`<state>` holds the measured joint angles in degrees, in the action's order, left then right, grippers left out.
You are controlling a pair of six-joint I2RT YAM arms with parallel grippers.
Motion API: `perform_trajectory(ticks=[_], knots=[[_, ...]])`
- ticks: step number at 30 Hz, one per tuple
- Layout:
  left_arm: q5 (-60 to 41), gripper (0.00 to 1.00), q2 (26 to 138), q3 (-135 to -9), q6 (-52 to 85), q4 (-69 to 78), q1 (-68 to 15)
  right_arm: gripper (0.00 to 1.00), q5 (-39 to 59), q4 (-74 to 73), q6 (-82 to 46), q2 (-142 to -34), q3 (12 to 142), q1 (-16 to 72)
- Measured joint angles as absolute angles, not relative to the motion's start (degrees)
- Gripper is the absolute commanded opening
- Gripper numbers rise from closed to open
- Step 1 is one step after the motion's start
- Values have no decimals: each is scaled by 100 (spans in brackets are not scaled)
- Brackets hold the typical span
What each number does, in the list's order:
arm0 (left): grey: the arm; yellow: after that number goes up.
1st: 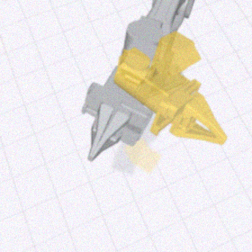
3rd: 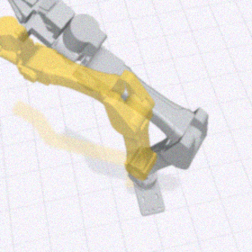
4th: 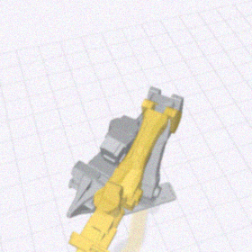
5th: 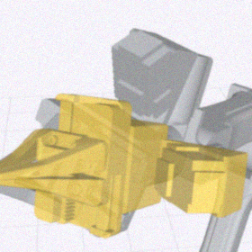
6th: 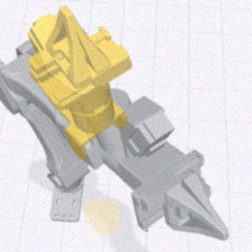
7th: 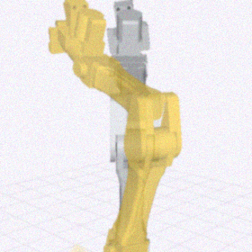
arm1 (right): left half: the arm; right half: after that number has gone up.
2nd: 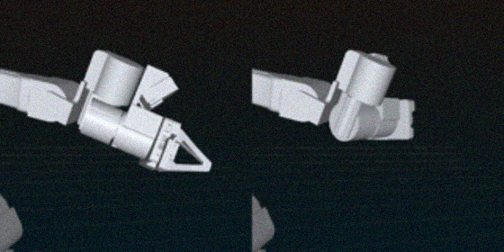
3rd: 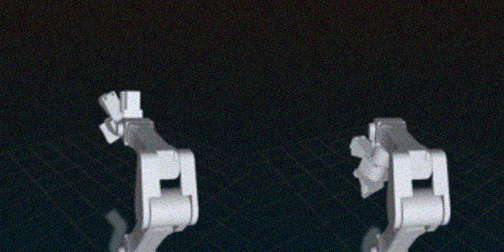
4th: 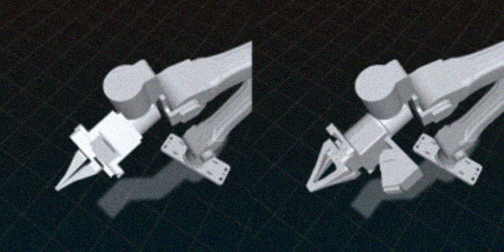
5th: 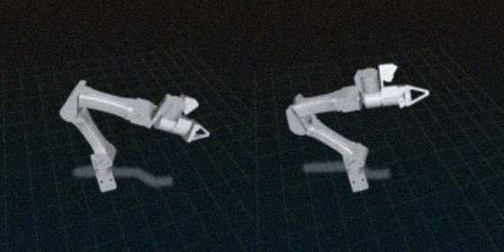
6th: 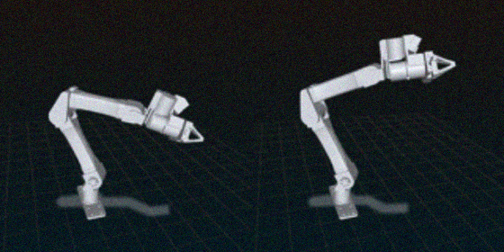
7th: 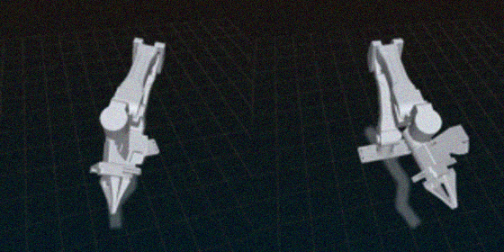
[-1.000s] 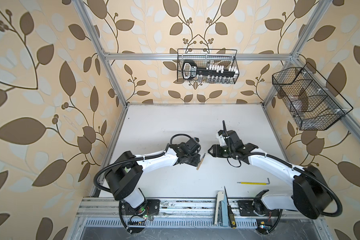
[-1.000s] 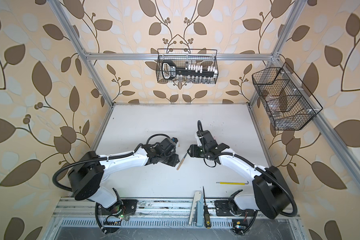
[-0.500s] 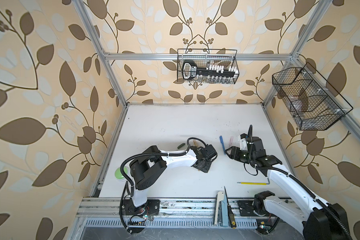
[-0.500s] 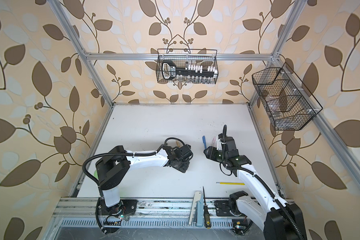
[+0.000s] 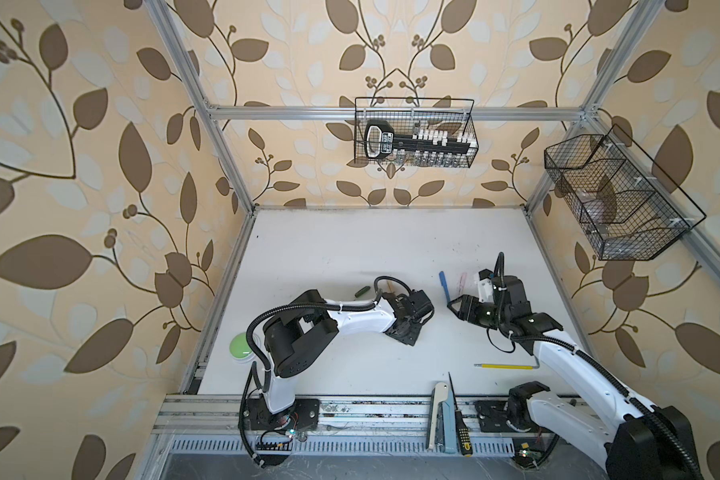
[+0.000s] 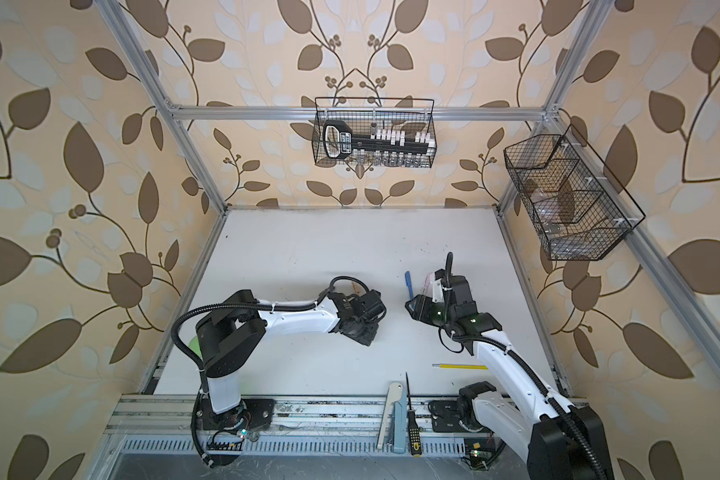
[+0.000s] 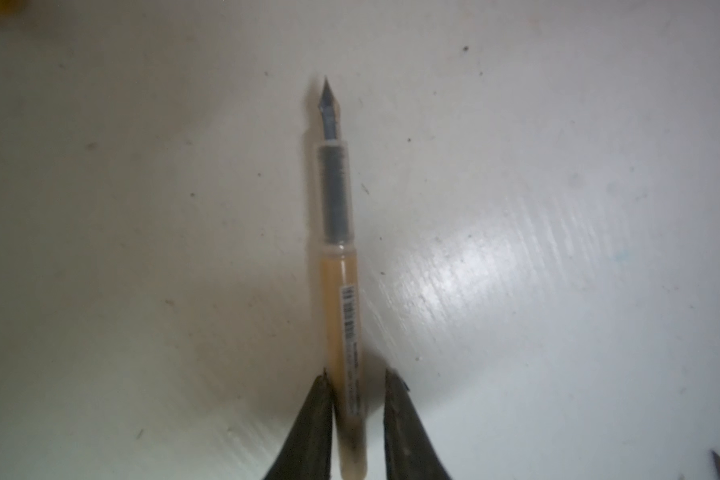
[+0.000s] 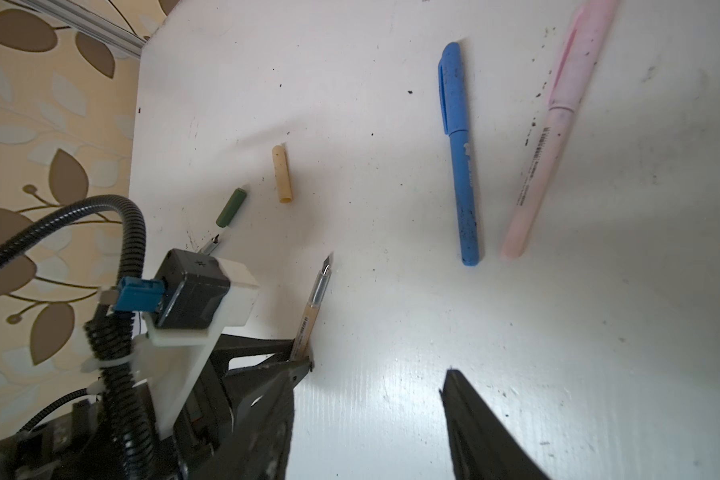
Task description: Insert the pens into the pen caps
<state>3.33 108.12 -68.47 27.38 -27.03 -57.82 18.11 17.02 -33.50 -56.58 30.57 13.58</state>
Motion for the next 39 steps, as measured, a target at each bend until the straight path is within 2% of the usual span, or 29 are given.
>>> perform_trajectory(ticks=[5,8,25,39], knots=[[287,2,10792,-6785,2709,-2556,-5765,58,1951,1468,-3371,-5778,3037,1406],[242,0,10724,-6672,2703,-2408,-5712,58,1953,1358,-3385,-5951,3039,1551],[-169,0,10162,-5909,2547,-1332,-5315,59,1905,344,-3774,-7432,3065,2609],[-611,0,9529,-5159,2556,-445,-5317,58,1999,-585,-3997,-8407,3540,2775]])
